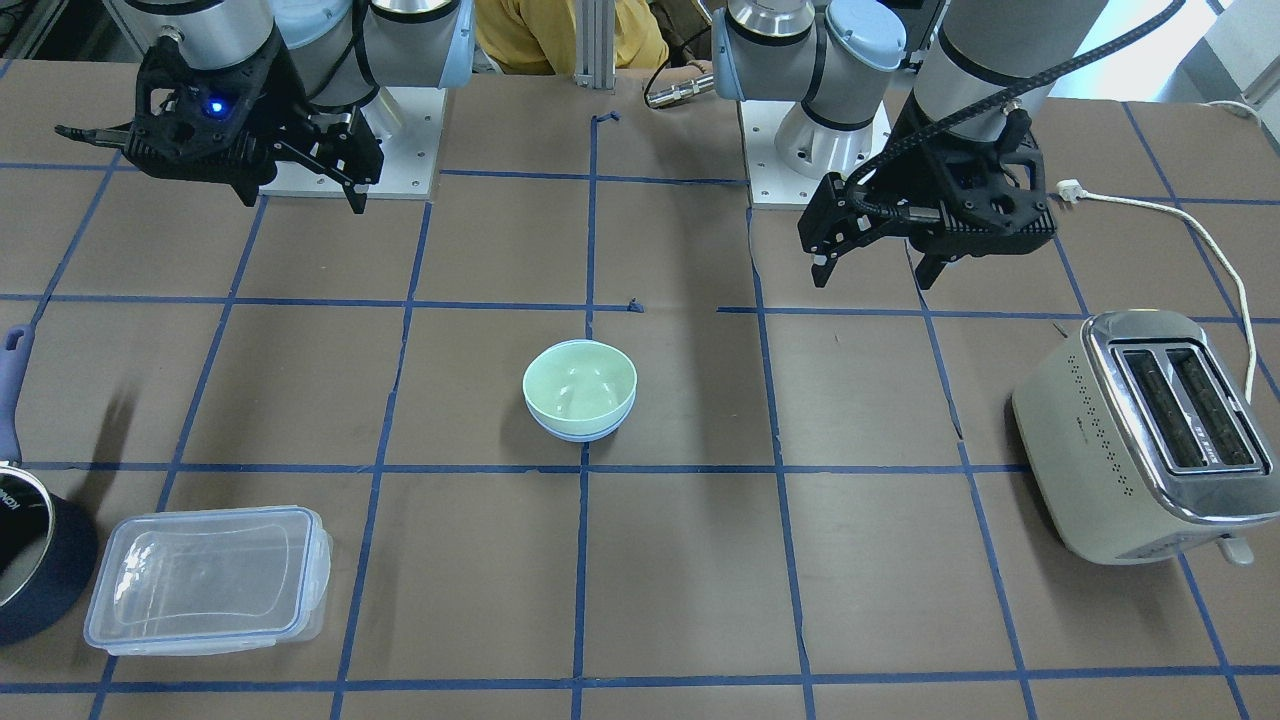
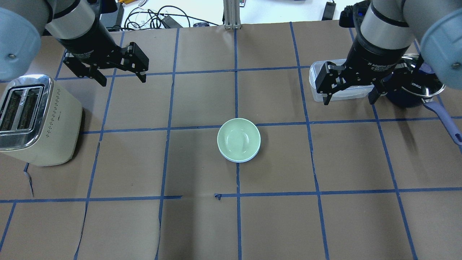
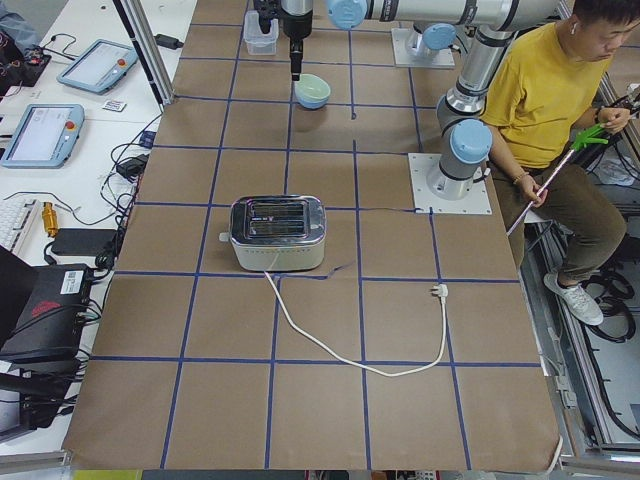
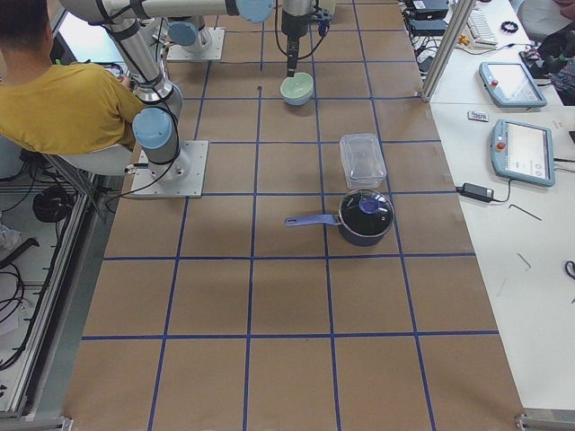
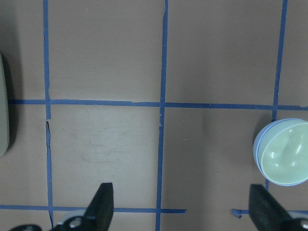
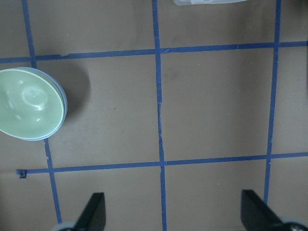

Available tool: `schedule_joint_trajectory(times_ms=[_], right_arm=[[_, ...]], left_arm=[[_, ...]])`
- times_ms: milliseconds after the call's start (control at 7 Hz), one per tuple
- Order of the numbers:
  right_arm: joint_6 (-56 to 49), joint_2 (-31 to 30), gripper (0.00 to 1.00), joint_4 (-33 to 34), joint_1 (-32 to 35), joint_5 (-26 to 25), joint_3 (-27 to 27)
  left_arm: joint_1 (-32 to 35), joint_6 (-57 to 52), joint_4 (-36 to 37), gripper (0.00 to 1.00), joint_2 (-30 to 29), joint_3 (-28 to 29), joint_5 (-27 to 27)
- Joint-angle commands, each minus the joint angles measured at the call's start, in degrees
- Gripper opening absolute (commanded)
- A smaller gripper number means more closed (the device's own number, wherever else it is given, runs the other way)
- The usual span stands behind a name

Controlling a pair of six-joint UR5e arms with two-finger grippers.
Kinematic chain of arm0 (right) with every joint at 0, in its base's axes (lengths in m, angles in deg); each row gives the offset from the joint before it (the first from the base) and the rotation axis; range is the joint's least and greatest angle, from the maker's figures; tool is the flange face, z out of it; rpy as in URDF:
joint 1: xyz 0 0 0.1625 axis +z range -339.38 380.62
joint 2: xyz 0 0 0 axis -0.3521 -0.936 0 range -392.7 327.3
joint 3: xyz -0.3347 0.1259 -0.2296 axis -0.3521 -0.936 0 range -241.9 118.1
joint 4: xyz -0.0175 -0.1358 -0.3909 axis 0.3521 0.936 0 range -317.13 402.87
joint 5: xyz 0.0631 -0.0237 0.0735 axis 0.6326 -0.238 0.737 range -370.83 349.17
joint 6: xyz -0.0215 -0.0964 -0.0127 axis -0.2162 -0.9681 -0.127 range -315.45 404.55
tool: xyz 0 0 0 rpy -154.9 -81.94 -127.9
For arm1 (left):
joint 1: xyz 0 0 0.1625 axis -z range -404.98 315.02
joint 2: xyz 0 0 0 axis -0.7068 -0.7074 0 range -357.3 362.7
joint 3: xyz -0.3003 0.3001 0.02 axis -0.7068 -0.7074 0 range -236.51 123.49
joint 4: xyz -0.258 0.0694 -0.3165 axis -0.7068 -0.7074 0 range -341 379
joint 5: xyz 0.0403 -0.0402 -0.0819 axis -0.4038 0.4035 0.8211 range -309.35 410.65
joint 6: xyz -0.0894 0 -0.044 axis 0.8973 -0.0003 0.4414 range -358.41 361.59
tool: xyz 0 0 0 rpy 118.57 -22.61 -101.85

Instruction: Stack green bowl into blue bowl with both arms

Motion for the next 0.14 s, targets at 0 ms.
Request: schedule_joint_trajectory(times_ms=[0], right_arm=[[0.08,0.0,1.0,-0.01,0.0,0.0,0.0]], left_arm=[[0.0,0.0,0.0,1.0,0.0,0.02,0.0]])
